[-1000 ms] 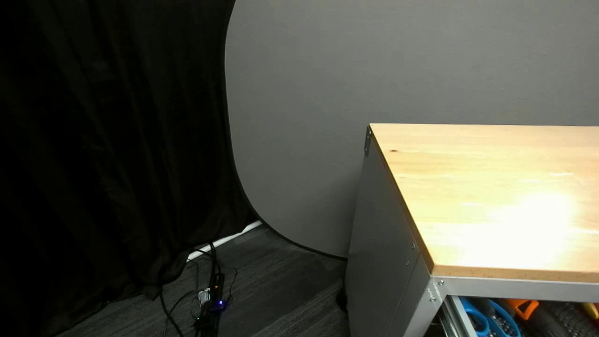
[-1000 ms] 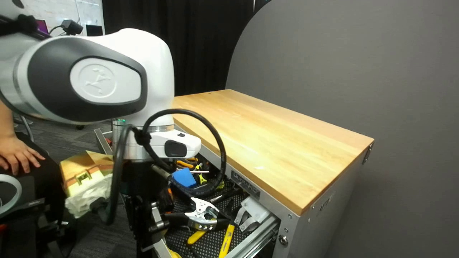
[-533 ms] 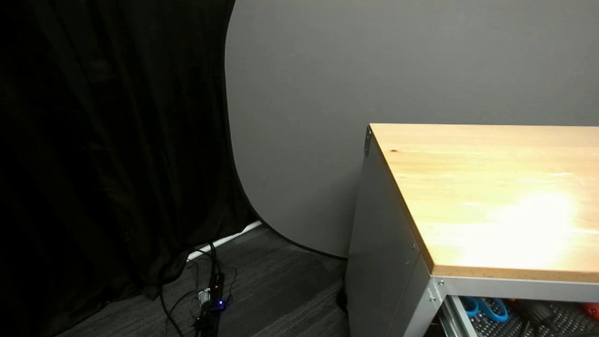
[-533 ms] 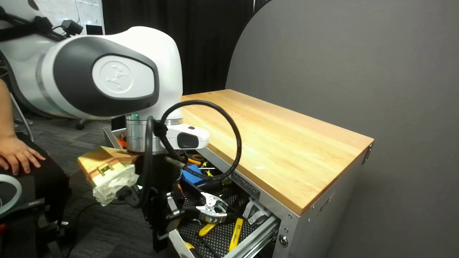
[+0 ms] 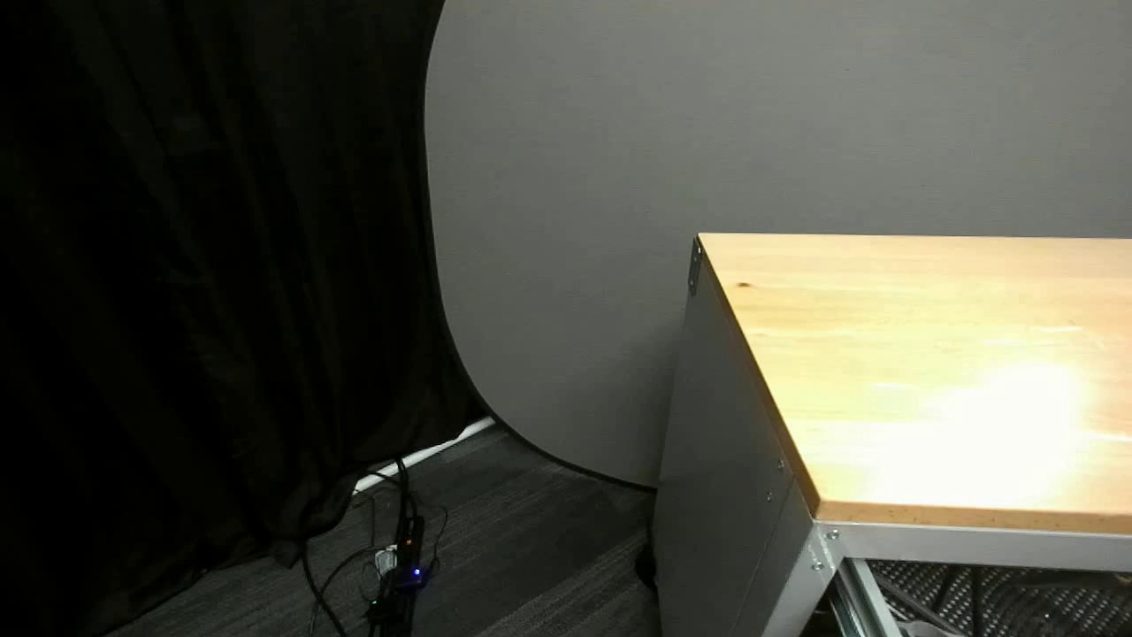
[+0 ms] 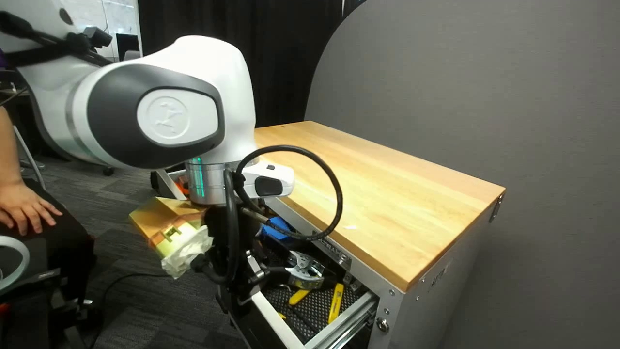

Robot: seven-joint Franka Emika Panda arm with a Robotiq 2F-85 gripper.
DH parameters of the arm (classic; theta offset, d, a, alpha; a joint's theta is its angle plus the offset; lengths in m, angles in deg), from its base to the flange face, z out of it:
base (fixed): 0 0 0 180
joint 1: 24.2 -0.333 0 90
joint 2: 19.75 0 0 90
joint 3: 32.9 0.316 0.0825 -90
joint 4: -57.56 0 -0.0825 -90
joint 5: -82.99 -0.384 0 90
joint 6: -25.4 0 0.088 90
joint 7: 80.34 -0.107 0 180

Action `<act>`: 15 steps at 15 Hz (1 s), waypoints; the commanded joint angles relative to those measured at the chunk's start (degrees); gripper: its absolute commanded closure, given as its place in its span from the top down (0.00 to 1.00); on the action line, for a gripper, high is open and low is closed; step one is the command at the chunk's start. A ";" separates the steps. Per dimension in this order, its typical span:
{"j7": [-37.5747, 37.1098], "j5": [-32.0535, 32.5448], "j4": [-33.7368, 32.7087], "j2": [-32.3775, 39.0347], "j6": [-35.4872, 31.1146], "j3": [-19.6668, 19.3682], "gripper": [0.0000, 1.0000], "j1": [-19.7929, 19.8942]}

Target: Place the screwdriver in the drawer then close it

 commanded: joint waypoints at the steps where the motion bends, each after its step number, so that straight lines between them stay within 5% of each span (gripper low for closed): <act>1: 5.90 -5.72 -2.21 3.29 -7.12 0.50 0.00 -0.11; 10: 27.59 -24.81 -4.05 6.18 -15.34 9.00 0.00 6.23; 15: 35.71 -29.45 -6.75 7.71 -15.92 14.54 0.00 11.21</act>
